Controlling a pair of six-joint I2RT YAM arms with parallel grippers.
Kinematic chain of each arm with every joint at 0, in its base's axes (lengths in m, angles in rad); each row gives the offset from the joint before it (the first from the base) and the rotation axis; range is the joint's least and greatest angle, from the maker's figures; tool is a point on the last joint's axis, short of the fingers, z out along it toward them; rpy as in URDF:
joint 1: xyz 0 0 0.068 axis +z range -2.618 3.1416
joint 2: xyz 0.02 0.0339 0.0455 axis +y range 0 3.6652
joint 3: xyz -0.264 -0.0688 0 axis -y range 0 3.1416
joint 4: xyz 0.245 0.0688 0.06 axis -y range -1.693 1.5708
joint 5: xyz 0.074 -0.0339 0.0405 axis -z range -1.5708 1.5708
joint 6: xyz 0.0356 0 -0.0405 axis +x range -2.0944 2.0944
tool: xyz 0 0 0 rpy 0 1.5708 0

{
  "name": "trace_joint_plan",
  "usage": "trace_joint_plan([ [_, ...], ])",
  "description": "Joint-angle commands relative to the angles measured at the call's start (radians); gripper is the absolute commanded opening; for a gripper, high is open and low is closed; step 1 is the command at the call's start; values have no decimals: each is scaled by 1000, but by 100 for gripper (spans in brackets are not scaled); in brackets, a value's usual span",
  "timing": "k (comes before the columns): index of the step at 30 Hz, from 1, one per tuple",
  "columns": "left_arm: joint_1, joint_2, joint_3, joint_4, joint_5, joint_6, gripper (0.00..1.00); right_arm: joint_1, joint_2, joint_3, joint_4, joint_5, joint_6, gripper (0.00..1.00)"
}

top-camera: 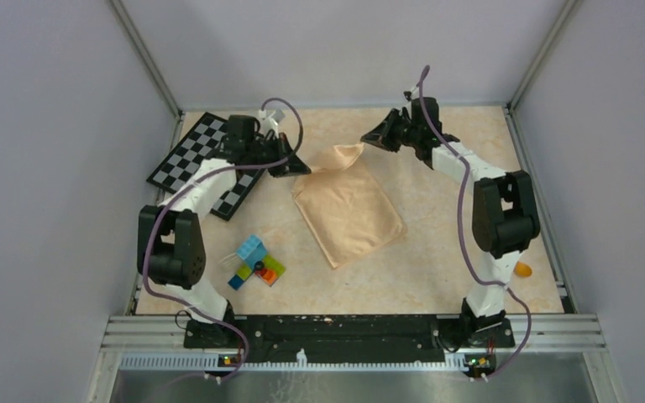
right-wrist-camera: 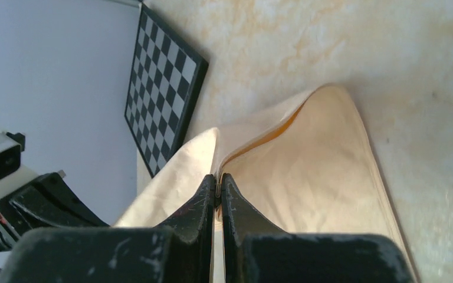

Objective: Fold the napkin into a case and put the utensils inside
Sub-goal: Fold the square-folded napkin at the center of the board.

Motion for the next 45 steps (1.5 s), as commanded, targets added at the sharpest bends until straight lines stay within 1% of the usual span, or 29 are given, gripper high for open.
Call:
trace_joint_plan([
  [1,-111,-115,-177,59,-32,-38,0,-7,-145,-144,19,-56,-24,0],
  [3,-154,-159,-261,98,-45,-82,0,-7,-178,-213,17,-67,-33,0],
  [8,-248,-299,-465,155,-141,-155,0,-13,-260,-368,0,-82,-78,0],
  [11,-292,-332,-558,190,-140,-203,0,-16,-306,-433,-31,-82,-114,0],
  [14,-351,-344,-613,220,-165,-234,0,-19,-357,-499,-55,-76,-135,0],
  [20,-475,-301,-636,257,-206,-272,0,-43,-415,-603,-85,-69,-170,0],
  [23,-508,-268,-627,258,-219,-272,0,-56,-433,-627,-98,-73,-182,0],
  [29,-527,-243,-642,249,-247,-269,0,-61,-422,-674,-90,-72,-206,0],
  [32,-541,-213,-649,261,-239,-275,0,-61,-404,-695,-70,-73,-210,0],
  [36,-566,-178,-669,327,-214,-299,0,-62,-389,-708,-63,-61,-213,0],
  [42,-586,-142,-672,333,-213,-293,0,-69,-375,-719,-63,-48,-214,0],
  [45,-589,-130,-681,347,-215,-297,2,-72,-370,-725,-55,-43,-214,0],
])
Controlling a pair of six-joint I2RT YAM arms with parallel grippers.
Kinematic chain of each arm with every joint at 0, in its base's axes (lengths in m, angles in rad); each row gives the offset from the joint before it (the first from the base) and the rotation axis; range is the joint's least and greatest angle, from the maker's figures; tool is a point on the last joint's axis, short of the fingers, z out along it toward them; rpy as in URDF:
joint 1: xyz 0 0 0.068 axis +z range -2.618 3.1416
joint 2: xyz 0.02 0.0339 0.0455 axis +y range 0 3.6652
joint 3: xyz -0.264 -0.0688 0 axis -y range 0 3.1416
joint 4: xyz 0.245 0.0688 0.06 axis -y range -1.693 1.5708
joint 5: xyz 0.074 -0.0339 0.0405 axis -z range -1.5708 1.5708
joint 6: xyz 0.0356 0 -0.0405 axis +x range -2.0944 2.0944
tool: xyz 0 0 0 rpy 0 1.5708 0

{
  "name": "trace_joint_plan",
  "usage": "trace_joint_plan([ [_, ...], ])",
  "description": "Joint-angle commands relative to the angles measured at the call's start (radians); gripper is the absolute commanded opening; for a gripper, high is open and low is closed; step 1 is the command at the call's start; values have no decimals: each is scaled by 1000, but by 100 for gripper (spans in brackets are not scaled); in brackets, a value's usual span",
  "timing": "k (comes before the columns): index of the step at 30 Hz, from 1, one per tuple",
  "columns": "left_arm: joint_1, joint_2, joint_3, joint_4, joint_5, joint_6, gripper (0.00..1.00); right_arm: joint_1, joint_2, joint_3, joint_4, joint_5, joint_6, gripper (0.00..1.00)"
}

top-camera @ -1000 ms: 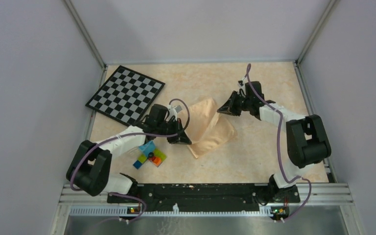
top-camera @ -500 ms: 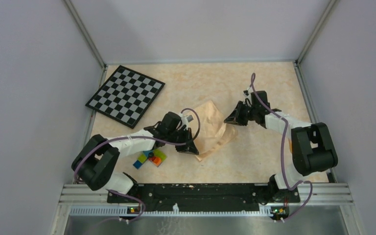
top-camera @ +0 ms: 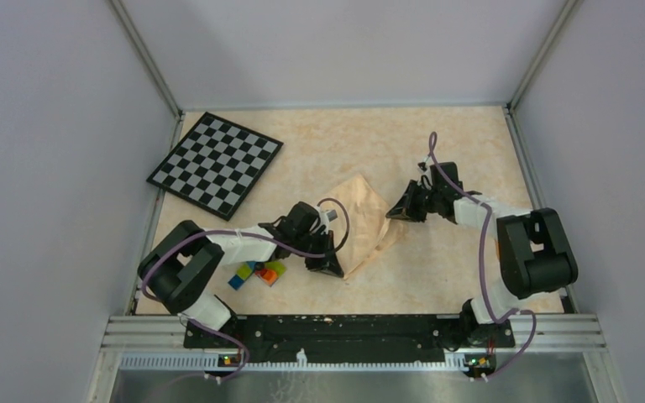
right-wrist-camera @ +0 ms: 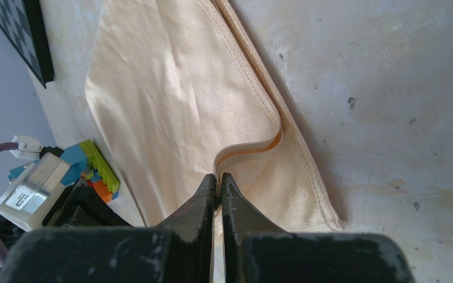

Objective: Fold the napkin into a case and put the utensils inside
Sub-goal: Fold the square-folded napkin at the center of the board.

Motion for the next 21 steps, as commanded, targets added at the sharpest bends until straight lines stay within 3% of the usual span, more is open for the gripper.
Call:
trace_joint_plan([
  [1,-8,15,-17,67,18,-11,3,-12,16,-14,46,19,-19,0],
  [10,-15,-23,-19,56,26,5,32,-31,39,-27,39,34,-29,0],
  [16,-6,-135,7,-91,47,61,57,-34,35,-37,40,24,-49,0],
  [19,27,-182,20,-156,46,72,58,-42,38,-38,32,28,-59,0],
  [21,69,-198,14,-159,37,58,52,-48,35,-44,37,29,-58,0],
])
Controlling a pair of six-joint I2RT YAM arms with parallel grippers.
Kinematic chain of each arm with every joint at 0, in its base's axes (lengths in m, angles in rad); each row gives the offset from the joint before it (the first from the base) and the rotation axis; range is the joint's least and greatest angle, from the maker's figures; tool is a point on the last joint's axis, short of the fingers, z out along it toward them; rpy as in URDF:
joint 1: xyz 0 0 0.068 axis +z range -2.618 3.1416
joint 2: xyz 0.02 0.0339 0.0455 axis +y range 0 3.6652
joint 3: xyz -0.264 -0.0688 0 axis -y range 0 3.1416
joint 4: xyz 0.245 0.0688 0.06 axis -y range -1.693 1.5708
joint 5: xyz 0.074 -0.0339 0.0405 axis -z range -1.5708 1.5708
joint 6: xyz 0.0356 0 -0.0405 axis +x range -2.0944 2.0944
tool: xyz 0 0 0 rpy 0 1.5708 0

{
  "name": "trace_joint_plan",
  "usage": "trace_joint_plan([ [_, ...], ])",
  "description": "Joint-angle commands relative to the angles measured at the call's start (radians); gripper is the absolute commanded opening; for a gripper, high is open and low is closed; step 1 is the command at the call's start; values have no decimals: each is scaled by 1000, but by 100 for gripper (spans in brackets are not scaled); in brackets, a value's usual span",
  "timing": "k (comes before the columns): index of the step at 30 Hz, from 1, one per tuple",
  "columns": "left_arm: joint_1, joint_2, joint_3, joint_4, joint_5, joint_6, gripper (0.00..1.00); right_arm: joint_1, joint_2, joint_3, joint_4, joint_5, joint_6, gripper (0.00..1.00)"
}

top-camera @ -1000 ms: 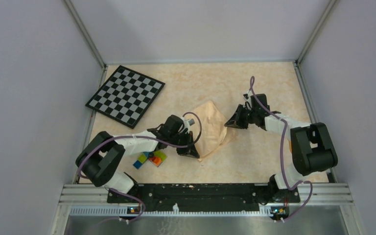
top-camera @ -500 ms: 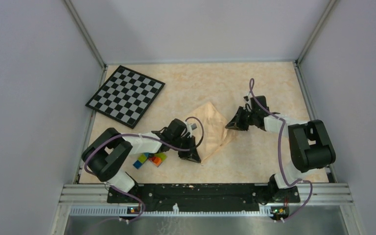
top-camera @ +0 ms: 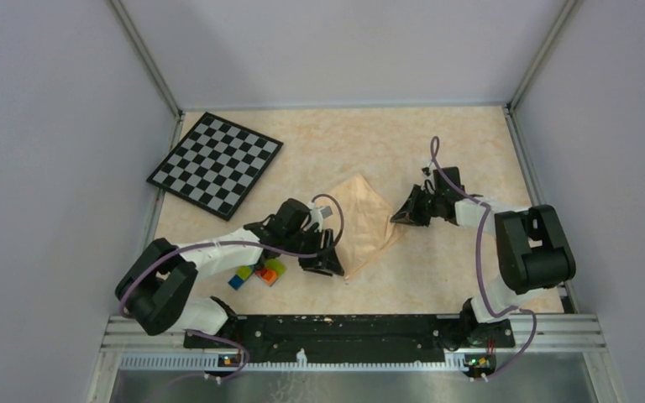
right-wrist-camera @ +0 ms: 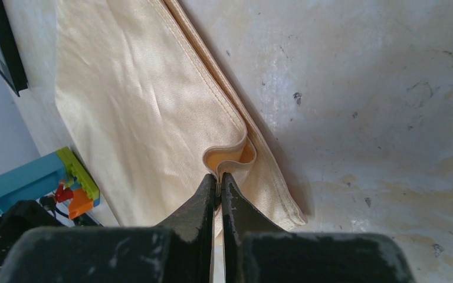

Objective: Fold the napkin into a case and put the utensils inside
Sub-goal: Fold the square-folded napkin at the center of the board.

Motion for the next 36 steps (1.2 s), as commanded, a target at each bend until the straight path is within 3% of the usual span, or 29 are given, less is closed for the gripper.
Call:
trace_joint_plan([
  [1,85,-55,24,-70,-11,11,46,-21,-1,-13,21,8,-31,0],
  [5,175,-12,34,-66,-122,15,31,-27,-5,-25,31,14,-29,0],
  [9,213,86,87,-52,-242,54,28,-29,-3,-39,42,29,-22,0],
  [15,235,257,209,-76,-284,116,24,-30,-16,-74,43,66,-27,0],
  [29,263,370,323,-92,-346,246,20,-28,-201,-130,-86,109,-54,0],
  [31,262,354,347,-126,-362,258,22,-28,-233,-125,-151,151,-72,7],
  [34,262,293,330,-169,-352,253,28,-28,-286,-96,-269,221,-116,32],
  [36,261,235,295,-190,-314,243,34,-28,-321,-74,-340,241,-141,37],
])
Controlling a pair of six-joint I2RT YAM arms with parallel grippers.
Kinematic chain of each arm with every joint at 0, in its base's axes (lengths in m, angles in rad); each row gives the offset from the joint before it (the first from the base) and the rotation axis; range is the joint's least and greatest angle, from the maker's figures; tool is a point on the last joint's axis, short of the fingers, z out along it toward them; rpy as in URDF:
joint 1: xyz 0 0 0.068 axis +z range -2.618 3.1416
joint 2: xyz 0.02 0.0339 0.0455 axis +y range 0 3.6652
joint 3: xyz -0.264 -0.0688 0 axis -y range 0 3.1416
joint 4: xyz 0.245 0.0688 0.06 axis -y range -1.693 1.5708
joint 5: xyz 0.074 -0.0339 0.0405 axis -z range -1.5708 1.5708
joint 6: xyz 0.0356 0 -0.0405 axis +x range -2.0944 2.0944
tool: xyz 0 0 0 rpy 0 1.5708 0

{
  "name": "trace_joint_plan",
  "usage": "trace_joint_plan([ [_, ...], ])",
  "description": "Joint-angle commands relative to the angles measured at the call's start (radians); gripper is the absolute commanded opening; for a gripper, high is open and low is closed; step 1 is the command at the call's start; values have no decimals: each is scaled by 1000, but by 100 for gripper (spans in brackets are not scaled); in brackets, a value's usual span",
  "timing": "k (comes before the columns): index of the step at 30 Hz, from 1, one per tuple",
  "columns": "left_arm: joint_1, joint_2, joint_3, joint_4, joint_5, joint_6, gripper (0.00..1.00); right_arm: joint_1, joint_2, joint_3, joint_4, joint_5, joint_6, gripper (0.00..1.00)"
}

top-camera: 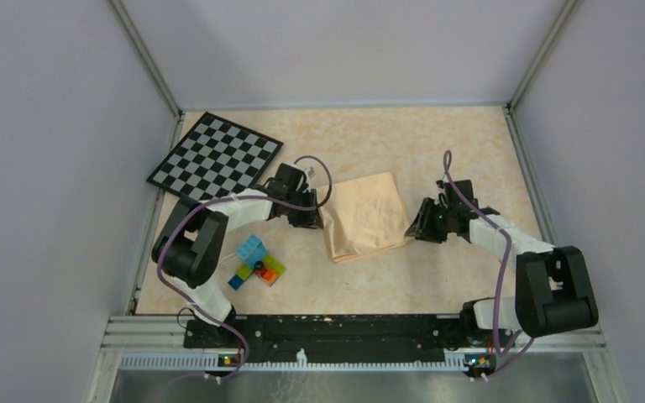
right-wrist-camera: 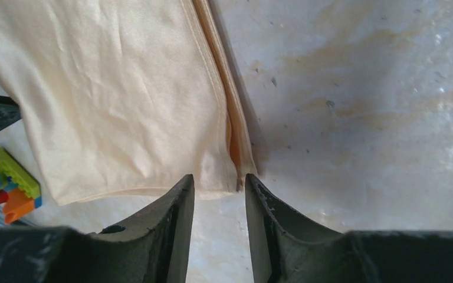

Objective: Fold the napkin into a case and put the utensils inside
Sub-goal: Fold the square-folded napkin at the center of the board, then smooth out the square-folded napkin at the center of the board.

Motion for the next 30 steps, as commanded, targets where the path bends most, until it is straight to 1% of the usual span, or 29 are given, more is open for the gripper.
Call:
trace_joint_plan([
  [1,5,-131,-52,-101,2,26,35,-4,-98,61,-195,91,-79,40],
  [2,5,-162,-66,-116,14,24,36,-4,-116,66,-216,88,-83,43],
  [4,6,-230,-87,-154,38,20,38,-2,-145,79,-211,46,-74,45],
  [5,5,-259,-94,-161,58,16,39,2,-146,99,-209,21,-72,46],
  [6,6,-283,-100,-154,93,9,39,6,-143,117,-187,-29,-73,50],
  [8,-2,-305,-113,-97,210,-30,38,13,-111,122,-53,-155,-58,57],
  [9,-11,-307,-123,-42,268,-60,38,15,-71,129,-10,-223,-54,59],
  [11,-40,-296,-140,74,332,-124,38,15,26,152,47,-318,-46,59],
  [13,-75,-245,-131,145,353,-173,37,14,82,143,128,-349,-23,59],
  [17,-132,-133,-128,266,346,-210,33,-2,143,74,260,-403,24,59],
  [19,-147,-100,-149,278,331,-215,30,-18,153,30,271,-374,25,58],
  [20,-156,-98,-172,279,312,-212,29,-24,148,14,253,-334,13,58],
  [22,-168,-111,-229,297,289,-214,29,-23,110,-4,164,-196,-30,58],
  [24,-171,-125,-277,328,304,-224,30,0,54,-8,119,-121,-60,59],
  [27,-185,-160,-302,338,323,-227,33,65,7,49,64,-103,-77,61],
  [29,-191,-218,-307,336,326,-238,35,117,-2,107,58,-111,-62,65],
  [30,-190,-267,-310,333,327,-245,37,133,2,135,82,-136,-38,67],
])
